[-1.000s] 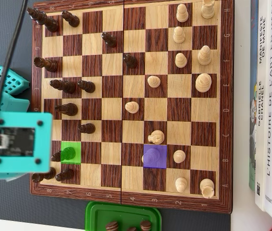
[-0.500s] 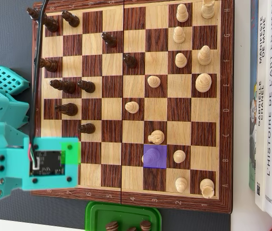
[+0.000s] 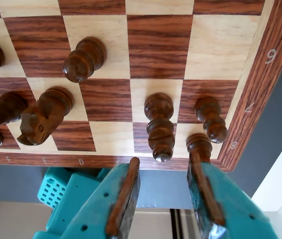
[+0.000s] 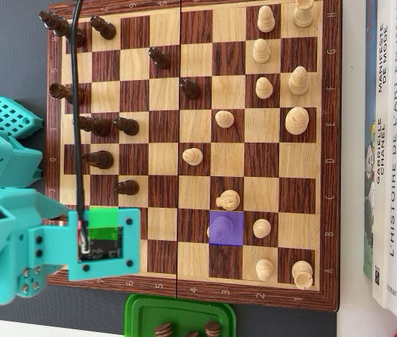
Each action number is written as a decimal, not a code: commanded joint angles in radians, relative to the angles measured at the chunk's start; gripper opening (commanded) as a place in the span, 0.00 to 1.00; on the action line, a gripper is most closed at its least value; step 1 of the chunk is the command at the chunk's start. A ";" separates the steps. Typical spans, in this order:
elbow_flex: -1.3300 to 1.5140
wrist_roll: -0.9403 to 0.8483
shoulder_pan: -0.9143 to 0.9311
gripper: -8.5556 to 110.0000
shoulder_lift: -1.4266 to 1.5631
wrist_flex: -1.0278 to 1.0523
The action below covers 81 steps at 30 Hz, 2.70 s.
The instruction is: Play chess
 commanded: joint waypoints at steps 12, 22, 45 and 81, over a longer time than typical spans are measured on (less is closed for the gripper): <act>-0.008 -0.006 0.000 0.20 -0.006 -0.048; -0.026 -0.006 -0.005 0.20 -0.087 -0.069; -0.037 -0.006 0.009 0.20 -0.196 -0.083; -0.201 -0.028 0.018 0.13 -0.063 -0.012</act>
